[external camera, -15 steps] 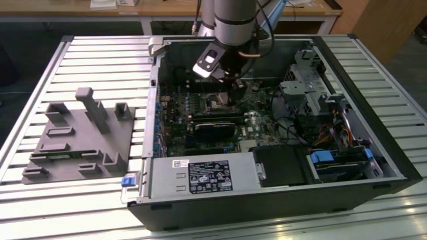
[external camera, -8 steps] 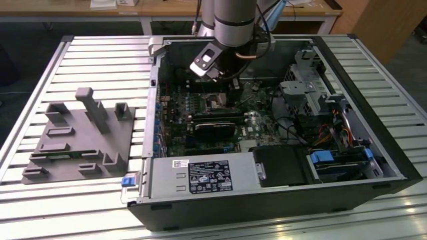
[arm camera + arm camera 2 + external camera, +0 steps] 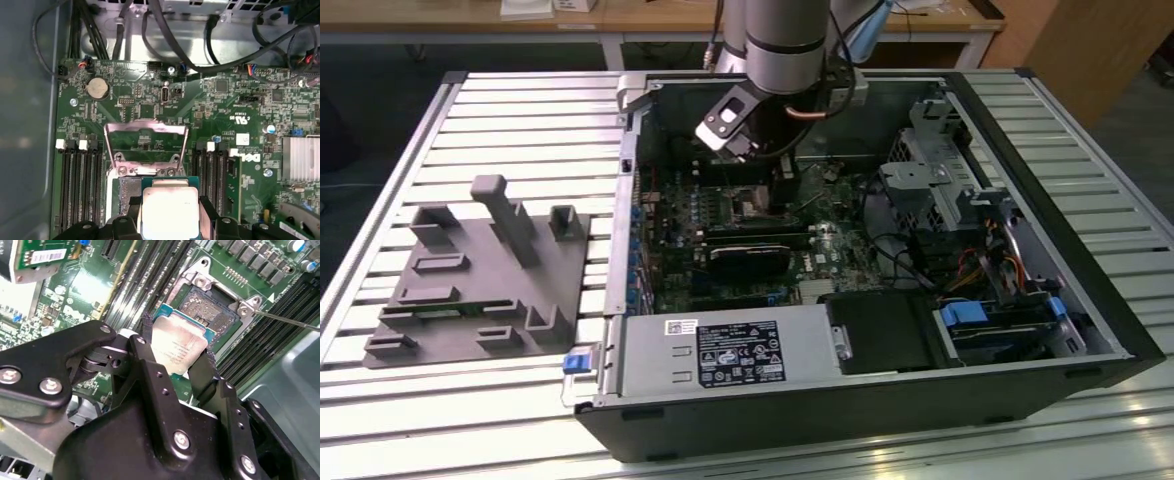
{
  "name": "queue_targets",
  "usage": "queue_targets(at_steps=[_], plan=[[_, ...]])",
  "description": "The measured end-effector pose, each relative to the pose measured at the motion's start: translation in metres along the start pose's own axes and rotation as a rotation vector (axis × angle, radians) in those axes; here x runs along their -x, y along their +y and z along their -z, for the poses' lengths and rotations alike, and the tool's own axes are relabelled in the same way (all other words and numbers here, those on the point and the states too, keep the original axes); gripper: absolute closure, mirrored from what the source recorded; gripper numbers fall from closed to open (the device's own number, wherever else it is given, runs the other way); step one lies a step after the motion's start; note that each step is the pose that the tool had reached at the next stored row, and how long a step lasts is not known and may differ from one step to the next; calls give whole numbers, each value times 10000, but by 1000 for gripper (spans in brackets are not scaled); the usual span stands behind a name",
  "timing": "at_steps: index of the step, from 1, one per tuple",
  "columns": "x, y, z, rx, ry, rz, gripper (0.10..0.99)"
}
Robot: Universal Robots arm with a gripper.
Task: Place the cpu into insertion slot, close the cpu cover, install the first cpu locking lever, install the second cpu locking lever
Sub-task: 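Place the cpu into insertion slot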
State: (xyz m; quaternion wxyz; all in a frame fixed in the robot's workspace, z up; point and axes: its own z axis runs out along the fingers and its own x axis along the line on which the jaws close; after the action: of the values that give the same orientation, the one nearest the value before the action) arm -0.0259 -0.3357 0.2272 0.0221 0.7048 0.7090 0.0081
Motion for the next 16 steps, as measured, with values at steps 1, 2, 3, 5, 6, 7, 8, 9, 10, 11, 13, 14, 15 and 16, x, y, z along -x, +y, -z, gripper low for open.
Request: queue_targets(at_steps=[1, 2, 3, 5, 6, 7, 8, 9, 10, 11, 13, 14, 15, 16], plan=[[-6, -12, -4, 3, 22, -5, 549], [-10, -27, -10, 9, 49, -9, 549], [-14, -41, -15, 14, 73, -12, 549], [-18, -68, -26, 25, 122, -17, 549], [-19, -78, -34, 32, 146, -19, 549], [-19, -88, -42, 39, 168, -21, 549], [-20, -96, -50, 45, 189, -23, 549], [-20, -103, -59, 51, 210, -26, 549], [-20, -108, -66, 56, 235, -27, 549], [-20, -111, -74, 61, 268, -29, 549], [-21, -117, -90, 66, 332, -33, 549], [-21, -118, -100, 69, 355, -38, 549], [-21, -120, -110, 70, 373, -46, 549], [-21, -120, -123, 69, 389, -55, 549]])
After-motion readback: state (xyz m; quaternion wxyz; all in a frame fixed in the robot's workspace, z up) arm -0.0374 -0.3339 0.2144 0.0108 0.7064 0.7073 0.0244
